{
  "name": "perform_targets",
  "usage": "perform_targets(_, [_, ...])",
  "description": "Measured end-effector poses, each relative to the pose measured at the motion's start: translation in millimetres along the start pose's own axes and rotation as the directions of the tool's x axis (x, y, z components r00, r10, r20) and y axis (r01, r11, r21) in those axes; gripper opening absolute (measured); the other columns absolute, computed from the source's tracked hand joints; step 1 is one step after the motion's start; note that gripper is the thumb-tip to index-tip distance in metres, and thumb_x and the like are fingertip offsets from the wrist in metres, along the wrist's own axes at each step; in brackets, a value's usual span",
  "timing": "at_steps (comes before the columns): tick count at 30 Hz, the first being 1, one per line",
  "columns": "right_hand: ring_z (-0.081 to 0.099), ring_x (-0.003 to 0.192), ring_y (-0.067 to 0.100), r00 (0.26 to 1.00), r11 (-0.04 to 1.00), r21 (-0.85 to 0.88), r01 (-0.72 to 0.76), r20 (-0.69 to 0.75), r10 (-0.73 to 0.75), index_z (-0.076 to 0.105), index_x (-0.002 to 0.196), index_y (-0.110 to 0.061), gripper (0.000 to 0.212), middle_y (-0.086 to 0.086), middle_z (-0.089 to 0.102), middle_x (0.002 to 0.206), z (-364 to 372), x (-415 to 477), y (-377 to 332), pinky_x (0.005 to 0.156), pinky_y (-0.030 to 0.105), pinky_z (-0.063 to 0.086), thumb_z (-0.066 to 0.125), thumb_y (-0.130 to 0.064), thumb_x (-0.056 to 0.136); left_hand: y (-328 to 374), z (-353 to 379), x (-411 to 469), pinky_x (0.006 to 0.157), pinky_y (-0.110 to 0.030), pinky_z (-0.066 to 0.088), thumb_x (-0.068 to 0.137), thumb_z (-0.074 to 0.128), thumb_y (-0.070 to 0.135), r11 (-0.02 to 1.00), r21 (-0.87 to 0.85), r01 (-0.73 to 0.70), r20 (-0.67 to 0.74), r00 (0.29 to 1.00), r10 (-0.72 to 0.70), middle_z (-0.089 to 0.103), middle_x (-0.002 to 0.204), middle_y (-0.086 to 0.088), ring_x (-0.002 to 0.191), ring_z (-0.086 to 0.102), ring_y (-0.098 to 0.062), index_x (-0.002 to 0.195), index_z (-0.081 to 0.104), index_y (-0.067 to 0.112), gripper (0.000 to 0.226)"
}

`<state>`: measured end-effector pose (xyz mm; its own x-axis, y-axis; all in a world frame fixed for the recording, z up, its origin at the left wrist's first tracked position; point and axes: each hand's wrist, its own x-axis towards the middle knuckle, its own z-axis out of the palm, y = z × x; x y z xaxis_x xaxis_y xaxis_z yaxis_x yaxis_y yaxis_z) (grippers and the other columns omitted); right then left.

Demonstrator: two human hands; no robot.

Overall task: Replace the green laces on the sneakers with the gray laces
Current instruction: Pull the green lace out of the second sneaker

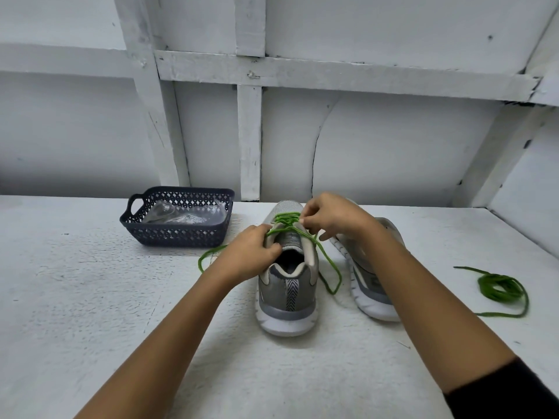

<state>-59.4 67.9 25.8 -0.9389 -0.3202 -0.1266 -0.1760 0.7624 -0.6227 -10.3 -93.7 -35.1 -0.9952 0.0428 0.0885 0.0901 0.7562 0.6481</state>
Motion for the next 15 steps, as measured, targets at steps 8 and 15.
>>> perform_targets(8, [0.062,0.060,0.030,0.985,0.998,-0.055,-0.017,-0.172,0.007,0.054,0.078,0.002,0.025,0.023,0.064,0.075,18.5,14.1,-0.8,0.067,0.045,0.058,0.034,-0.005,0.092,0.2,3.9,0.3,0.081,-0.029,0.039,0.088,0.050,0.024,1.000,-0.017,0.012,-0.019,1.000,-0.012,0.057,0.118,-0.010,0.106,0.053,-0.025,0.126,0.054,0.017,0.039])
perform_targets(15, [0.051,0.054,0.012,0.995,0.971,0.225,-0.083,0.065,0.070,0.058,0.074,-0.007,0.029,0.003,0.054,0.062,2.3,2.8,8.7,0.042,0.018,0.043,0.056,-0.028,0.094,0.7,4.5,-0.6,0.085,-0.029,0.038,0.090,0.050,0.024,0.998,-0.049,0.031,-0.033,0.999,-0.032,0.053,0.122,-0.008,0.110,0.050,-0.023,0.130,0.049,0.018,0.041])
